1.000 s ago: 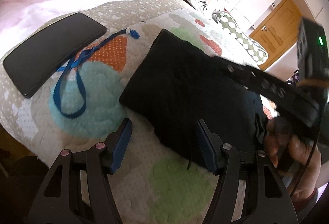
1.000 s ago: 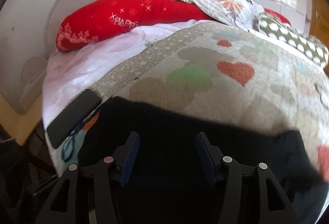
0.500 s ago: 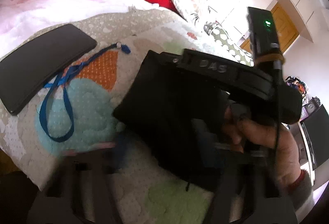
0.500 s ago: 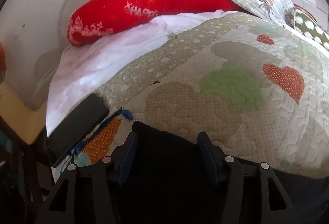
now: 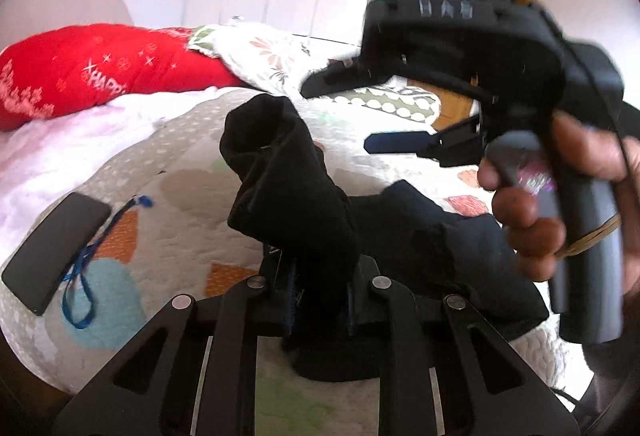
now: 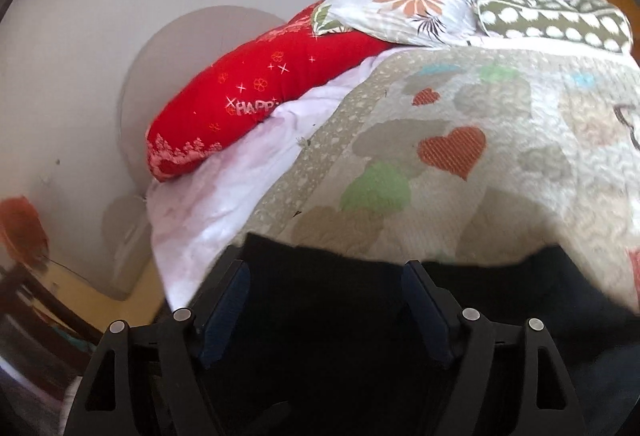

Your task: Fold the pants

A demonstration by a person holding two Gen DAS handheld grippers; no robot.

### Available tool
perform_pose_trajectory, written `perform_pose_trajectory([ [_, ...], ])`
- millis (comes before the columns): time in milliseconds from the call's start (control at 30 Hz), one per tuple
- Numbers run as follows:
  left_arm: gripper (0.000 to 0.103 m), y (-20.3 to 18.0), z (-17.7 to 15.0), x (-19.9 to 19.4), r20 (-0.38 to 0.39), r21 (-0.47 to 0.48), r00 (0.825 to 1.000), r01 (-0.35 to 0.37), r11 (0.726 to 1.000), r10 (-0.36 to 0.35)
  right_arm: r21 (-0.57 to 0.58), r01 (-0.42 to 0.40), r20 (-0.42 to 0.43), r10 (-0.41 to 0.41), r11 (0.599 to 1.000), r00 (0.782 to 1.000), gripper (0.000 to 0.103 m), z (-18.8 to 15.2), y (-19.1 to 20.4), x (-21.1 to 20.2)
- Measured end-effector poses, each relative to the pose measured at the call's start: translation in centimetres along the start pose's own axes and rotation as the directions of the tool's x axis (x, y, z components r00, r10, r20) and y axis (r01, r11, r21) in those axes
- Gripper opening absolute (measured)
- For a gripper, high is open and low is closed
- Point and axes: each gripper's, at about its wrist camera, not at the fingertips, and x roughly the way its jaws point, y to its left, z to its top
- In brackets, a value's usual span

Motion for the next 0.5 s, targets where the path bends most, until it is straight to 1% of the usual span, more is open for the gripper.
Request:
perform_pose_trajectory([
  [67,0.017,-0.6,0.0,0.2,-0.004,0.012,1.000,0.007,1.000,-0.007,-0.016,-0.001,-0.002,0.001,1.000,1.000,0.078,-0.1,0.7,-0.6],
  [133,0.017,-1.1,-0.1,0.4,-0.009,0.026,1.000,0.010,1.000,-0.010,-0.046,0.024,-0.016,-0.025,0.999,1.000,0.080,-0.3,1.6,-0.8],
  [300,0.017,-2.2,-0.7,0.3,-0.020,0.060,1.000,0.005,0.998,-0.004,-0.121,0.045,-0.101,-0.057,0.992,0.993,0.080,-1.3,3.3,0.7],
  [333,0.017,-2.3,-0.9,0.3,-0.022,0.063,1.000,0.004,0.998,-0.003,-0.144,0.077,-0.125,-0.095,0.987,0.988,0.081,-1.7,3.5,1.3],
  [400,0.017,-2.6,-1.0,0.3,-0.027,0.069,1.000,0.003,0.998,-0.001,-0.184,0.137,-0.143,-0.165,0.973,0.976,0.079,-2.3,3.5,2.4],
  [433,0.017,-2.8,-1.1,0.2,-0.030,0.074,1.000,0.002,0.997,0.000,-0.203,0.158,-0.136,-0.187,0.966,0.973,0.074,-2.7,3.3,2.6],
  [467,0.017,-2.9,-1.2,0.2,-0.037,0.078,0.999,0.006,0.997,-0.003,-0.218,0.162,-0.127,-0.192,0.962,0.973,0.057,-3.0,3.1,2.6],
  [500,0.017,-3.2,-1.2,0.2,-0.051,0.076,0.999,0.019,0.997,-0.015,-0.226,0.156,-0.107,-0.183,0.962,0.977,0.046,-3.3,2.8,2.1],
])
